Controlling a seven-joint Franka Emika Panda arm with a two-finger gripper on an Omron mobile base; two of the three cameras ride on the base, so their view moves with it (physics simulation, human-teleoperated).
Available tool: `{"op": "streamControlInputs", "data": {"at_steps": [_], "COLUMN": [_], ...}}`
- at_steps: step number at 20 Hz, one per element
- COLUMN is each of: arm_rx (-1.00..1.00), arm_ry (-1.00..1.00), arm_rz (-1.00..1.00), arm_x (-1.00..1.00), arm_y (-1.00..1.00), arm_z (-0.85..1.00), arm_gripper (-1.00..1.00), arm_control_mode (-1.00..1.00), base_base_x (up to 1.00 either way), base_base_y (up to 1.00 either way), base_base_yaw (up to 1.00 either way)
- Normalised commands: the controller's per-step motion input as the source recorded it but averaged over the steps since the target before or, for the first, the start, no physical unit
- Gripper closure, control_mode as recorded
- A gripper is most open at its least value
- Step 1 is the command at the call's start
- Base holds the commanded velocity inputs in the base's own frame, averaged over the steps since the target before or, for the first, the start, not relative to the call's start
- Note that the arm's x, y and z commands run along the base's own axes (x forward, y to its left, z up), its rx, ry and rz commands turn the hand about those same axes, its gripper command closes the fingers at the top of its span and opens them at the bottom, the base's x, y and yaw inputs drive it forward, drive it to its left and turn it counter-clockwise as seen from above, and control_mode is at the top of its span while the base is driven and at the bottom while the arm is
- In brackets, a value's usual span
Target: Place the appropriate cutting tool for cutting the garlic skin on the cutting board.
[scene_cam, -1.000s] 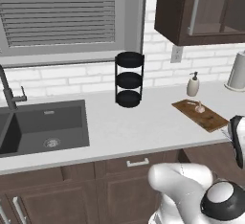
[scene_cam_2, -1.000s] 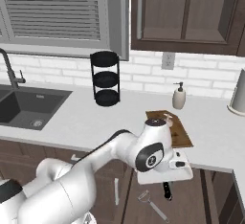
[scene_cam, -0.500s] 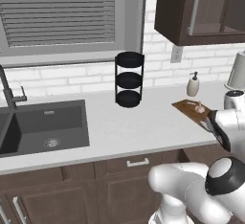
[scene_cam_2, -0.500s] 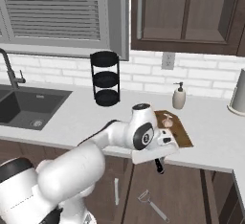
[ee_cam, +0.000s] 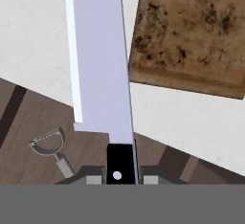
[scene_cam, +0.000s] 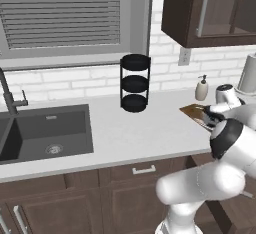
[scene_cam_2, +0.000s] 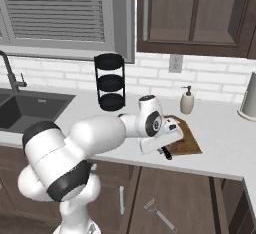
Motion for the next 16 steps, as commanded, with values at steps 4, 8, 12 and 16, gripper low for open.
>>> {"op": "streamControlInputs", "data": {"at_steps": [4, 8, 12, 16], "arm_rx": [0.0, 0.02, 0.1, 0.1], "arm_ry": [0.07, 0.02, 0.0, 0.0], "arm_rz": [0.06, 0.01, 0.0, 0.0], "arm_x": [0.93, 0.82, 0.42, 0.2], "arm_y": [0.0, -0.17, -0.4, -0.4], "arm_z": [-0.12, -0.24, -0.34, -0.3], "arm_gripper": [1.0, 1.0, 1.0, 1.0], "arm_control_mode": [-1.0, -1.0, -1.0, -1.0], "base_base_x": [0.0, 0.0, 0.0, 0.0], "base_base_y": [0.0, 0.0, 0.0, 0.0], "base_base_yaw": [0.0, 0.0, 0.0, 0.0]}}
